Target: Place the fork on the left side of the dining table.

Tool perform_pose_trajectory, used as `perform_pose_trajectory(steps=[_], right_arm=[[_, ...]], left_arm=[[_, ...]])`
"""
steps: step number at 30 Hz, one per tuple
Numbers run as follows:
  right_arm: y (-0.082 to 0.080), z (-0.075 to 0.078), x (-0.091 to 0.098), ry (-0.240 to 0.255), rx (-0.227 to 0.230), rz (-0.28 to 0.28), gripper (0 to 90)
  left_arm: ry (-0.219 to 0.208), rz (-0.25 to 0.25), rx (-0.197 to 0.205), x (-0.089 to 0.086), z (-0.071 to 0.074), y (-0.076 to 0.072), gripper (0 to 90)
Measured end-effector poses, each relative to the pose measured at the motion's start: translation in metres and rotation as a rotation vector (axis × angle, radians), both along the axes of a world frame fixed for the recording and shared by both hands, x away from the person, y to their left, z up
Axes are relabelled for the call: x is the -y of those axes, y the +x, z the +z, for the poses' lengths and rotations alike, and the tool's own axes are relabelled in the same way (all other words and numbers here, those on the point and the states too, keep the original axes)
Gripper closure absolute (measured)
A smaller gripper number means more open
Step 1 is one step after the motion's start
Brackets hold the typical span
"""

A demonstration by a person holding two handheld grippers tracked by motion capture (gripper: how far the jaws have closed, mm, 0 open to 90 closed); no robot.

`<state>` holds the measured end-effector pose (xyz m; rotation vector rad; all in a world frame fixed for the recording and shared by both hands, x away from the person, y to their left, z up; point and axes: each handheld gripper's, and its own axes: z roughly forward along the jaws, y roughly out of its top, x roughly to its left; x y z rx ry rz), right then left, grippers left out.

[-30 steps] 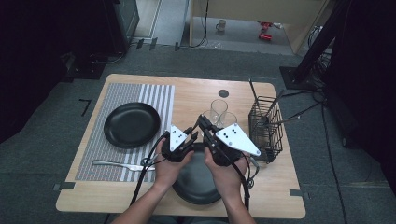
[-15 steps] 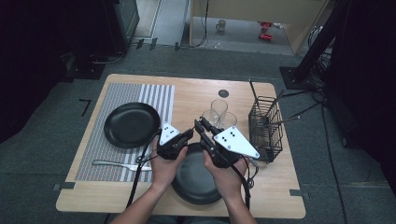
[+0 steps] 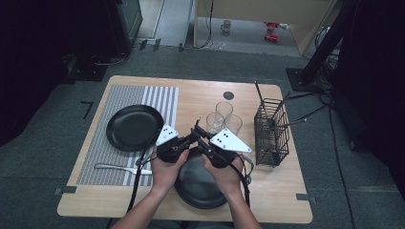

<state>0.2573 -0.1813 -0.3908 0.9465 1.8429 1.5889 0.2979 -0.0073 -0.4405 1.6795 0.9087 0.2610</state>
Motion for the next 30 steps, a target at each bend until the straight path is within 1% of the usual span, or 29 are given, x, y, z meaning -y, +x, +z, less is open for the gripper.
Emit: perform_pose_trajectory(steps=[1,2,4,6,7,8,10,11,12,13,19,20,21,22,23,25,30], right_arm=[[0.001,-0.002,-0.001,-0.001,-0.005,0.004,82.1],[0.003,-0.005,-0.001,-0.003,-0.004,0.008,82.7],[0.003,-0.007,-0.002,0.008,-0.013,0.012,84.1],[0.002,-0.008,-0.003,-0.026,0.0,-0.007,85.9],[0.002,-0.008,-0.004,-0.038,0.0,-0.018,86.0],[0.002,-0.008,-0.004,-0.037,-0.008,-0.018,86.2],[0.002,-0.009,-0.004,-0.036,-0.02,-0.025,86.2],[0.002,-0.009,-0.004,-0.036,-0.02,-0.025,86.2],[0.002,-0.01,-0.004,-0.04,-0.024,-0.033,86.3],[0.002,-0.01,-0.004,-0.042,-0.024,-0.037,86.3],[0.002,-0.007,-0.003,-0.051,-0.023,-0.054,86.3],[0.002,-0.007,-0.003,-0.051,-0.023,-0.054,86.3],[0.002,-0.007,-0.002,-0.049,-0.022,-0.055,86.3],[0.002,-0.006,-0.001,-0.05,-0.024,-0.059,86.3],[0.002,-0.006,-0.001,-0.05,-0.024,-0.062,86.3],[0.003,-0.006,0.0,-0.048,-0.028,-0.067,86.3],[0.003,-0.008,0.002,-0.054,-0.035,-0.074,86.3]], left_arm=[[0.0,0.0,0.0,0.0,0.0,0.0,89.6],[-0.006,-0.015,-0.005,0.0,-0.001,0.0,89.6],[-0.011,-0.026,-0.013,-0.001,-0.002,0.0,89.6],[0.001,-0.03,-0.011,-0.002,-0.005,0.0,89.2],[-0.001,-0.039,-0.014,-0.003,-0.006,0.0,88.3],[-0.001,-0.039,-0.014,-0.003,-0.006,0.0,86.0],[0.039,-0.053,-0.002,-0.002,-0.008,-0.002,75.1],[0.039,-0.053,-0.002,-0.002,-0.008,-0.002,72.0],[0.061,-0.071,0.006,-0.001,-0.009,-0.004,68.4],[0.069,-0.076,0.008,0.0,-0.009,-0.006,64.4],[0.104,-0.085,0.029,-0.004,-0.011,-0.01,51.8],[0.104,-0.085,0.029,-0.004,-0.011,-0.01,48.6],[0.112,-0.091,0.033,-0.004,-0.011,-0.011,48.6],[0.125,-0.103,0.041,-0.005,-0.013,-0.013,43.9],[0.125,-0.103,0.041,-0.005,-0.013,-0.013,42.4],[0.138,-0.096,0.054,-0.008,-0.014,-0.016,39.9],[0.131,-0.075,0.061,-0.016,-0.013,-0.019,37.8]])
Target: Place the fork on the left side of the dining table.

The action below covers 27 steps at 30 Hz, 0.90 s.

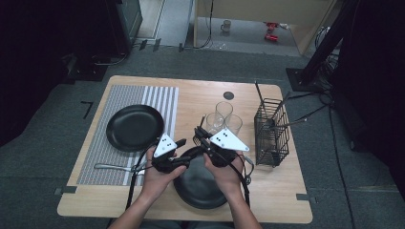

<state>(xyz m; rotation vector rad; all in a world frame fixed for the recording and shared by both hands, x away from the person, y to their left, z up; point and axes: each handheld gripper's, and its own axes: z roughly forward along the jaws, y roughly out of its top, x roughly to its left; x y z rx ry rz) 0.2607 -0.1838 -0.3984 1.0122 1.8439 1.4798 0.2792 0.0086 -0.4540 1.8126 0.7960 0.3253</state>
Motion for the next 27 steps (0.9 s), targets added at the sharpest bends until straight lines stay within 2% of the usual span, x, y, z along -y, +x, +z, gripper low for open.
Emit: perform_pose_trajectory(steps=[6,13,14,20,21,27], right_arm=[[0.002,-0.004,0.001,-0.008,-0.01,-0.005,86.3],[0.002,-0.01,-0.001,-0.017,-0.027,0.001,86.3],[0.003,-0.011,-0.002,-0.018,-0.028,0.0,86.3],[0.003,-0.015,-0.003,-0.022,-0.039,0.001,86.3],[0.003,-0.016,-0.003,-0.023,-0.04,0.003,86.3],[0.002,-0.019,-0.008,-0.028,-0.046,0.015,86.3]], left_arm=[[-0.021,0.024,0.041,-0.011,0.013,-0.004,36.6],[-0.034,0.024,0.079,-0.018,0.029,-0.007,37.0],[-0.043,0.023,0.094,-0.019,0.034,-0.008,37.4],[-0.065,0.014,0.13,-0.02,0.049,-0.008,41.2],[-0.073,0.008,0.139,-0.02,0.055,-0.008,41.3],[-0.082,0.01,0.167,-0.013,0.07,-0.009,43.0]])
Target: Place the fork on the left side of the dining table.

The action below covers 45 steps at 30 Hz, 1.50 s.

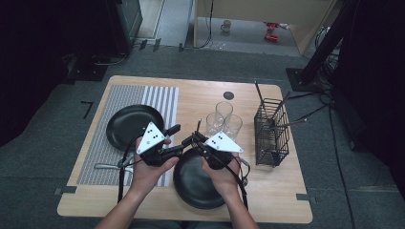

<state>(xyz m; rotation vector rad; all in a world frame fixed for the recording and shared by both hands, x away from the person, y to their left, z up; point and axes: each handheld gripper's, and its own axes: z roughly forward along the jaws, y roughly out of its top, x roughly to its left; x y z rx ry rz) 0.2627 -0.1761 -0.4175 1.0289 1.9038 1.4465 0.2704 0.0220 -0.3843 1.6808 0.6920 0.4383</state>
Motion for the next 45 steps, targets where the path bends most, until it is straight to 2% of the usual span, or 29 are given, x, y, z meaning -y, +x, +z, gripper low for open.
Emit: perform_pose_trajectory(steps=[3,6,10,15,18,23,28,29,30,32,33,35,39,40,41,42,45], right_arm=[[0.0,-0.001,-0.003,-0.004,-0.001,0.008,86.3],[-0.001,-0.002,-0.007,-0.012,-0.002,0.017,86.3],[-0.002,-0.003,-0.011,-0.016,-0.002,0.024,86.3],[-0.004,-0.004,-0.013,-0.015,-0.003,0.03,86.3],[-0.005,-0.005,-0.015,-0.016,-0.002,0.034,86.3],[-0.007,-0.005,-0.016,-0.019,0.004,0.034,86.2],[-0.008,-0.005,-0.016,-0.015,0.003,0.045,84.2],[-0.008,-0.005,-0.015,-0.012,-0.004,0.054,79.6],[-0.008,-0.007,-0.014,-0.008,-0.017,0.068,67.2],[-0.01,-0.009,-0.012,-0.02,-0.029,0.073,56.2],[-0.01,-0.009,-0.012,-0.02,-0.029,0.073,56.2],[-0.013,-0.014,-0.005,-0.026,-0.049,0.081,47.8],[-0.016,-0.017,0.01,0.003,-0.08,0.085,31.5],[-0.016,-0.017,0.01,0.003,-0.08,0.085,31.5],[-0.019,-0.018,0.016,-0.004,-0.091,0.08,18.2],[-0.021,-0.018,0.019,-0.013,-0.095,0.079,14.0],[-0.028,-0.02,0.028,-0.035,-0.095,0.081,9.1]], left_arm=[[0.012,-0.009,0.012,0.005,0.005,0.0,43.8],[0.033,0.006,0.041,0.01,0.008,-0.001,44.2],[0.017,0.016,0.054,0.014,0.011,-0.002,48.1],[0.028,0.049,0.069,0.016,0.014,-0.002,55.1],[0.026,0.05,0.071,0.017,0.015,-0.002,63.8],[0.016,0.03,0.071,0.017,0.016,-0.003,85.4],[0.019,0.004,0.06,0.015,0.017,-0.001,88.6],[0.016,-0.009,0.05,0.014,0.017,0.0,88.7],[0.007,-0.015,0.042,0.012,0.018,0.002,88.7],[0.012,-0.004,0.053,0.009,0.018,0.003,88.8],[0.012,-0.004,0.053,0.009,0.018,0.003,88.7],[0.007,0.014,0.057,0.004,0.02,0.006,88.7],[0.005,0.036,0.058,0.0,0.02,0.009,88.7],[0.005,0.036,0.058,0.0,0.02,0.009,88.7],[0.003,0.039,0.057,-0.001,0.02,0.009,88.7],[-0.002,0.038,0.047,-0.003,0.021,0.01,88.7],[-0.002,0.041,0.047,-0.005,0.02,0.012,88.7]])
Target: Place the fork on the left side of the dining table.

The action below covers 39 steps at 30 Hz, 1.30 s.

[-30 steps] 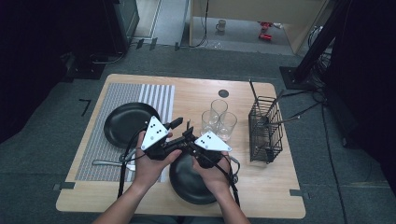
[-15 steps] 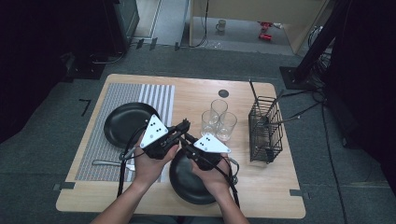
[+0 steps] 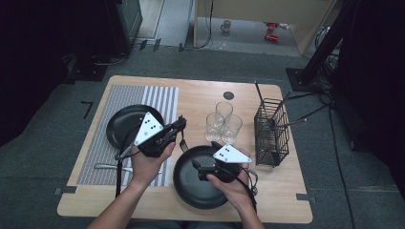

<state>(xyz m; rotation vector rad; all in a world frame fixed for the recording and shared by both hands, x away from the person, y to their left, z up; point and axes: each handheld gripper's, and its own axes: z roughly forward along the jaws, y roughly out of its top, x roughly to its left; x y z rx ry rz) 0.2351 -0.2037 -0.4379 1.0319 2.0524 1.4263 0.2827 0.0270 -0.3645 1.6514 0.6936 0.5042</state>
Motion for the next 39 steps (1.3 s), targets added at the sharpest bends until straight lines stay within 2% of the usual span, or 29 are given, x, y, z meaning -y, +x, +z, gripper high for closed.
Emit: perform_pose_trajectory(steps=[3,4,12,15,20,26,39], right_arm=[[-0.004,-0.002,0.007,-0.009,-0.003,-0.004,5.4],[-0.008,-0.006,0.017,-0.009,-0.01,-0.022,2.9],[-0.021,-0.02,0.046,0.003,-0.039,-0.082,2.8],[-0.027,-0.029,0.059,0.011,-0.052,-0.123,2.9],[-0.032,-0.034,0.076,0.015,-0.064,-0.157,3.0],[-0.032,-0.041,0.091,0.011,-0.075,-0.197,3.0],[-0.027,-0.05,0.117,0.003,-0.083,-0.247,6.4]], left_arm=[[-0.002,0.004,-0.005,-0.002,0.0,0.002,88.7],[-0.006,0.008,-0.01,-0.005,-0.001,0.003,88.7],[-0.018,0.026,-0.008,-0.014,-0.001,0.008,88.6],[-0.013,0.039,-0.007,-0.019,-0.001,0.01,88.6],[-0.017,0.048,-0.009,-0.023,-0.001,0.011,88.6],[-0.029,0.069,-0.018,-0.034,-0.001,0.016,88.6],[-0.037,0.106,-0.019,-0.05,-0.001,0.021,88.6]])
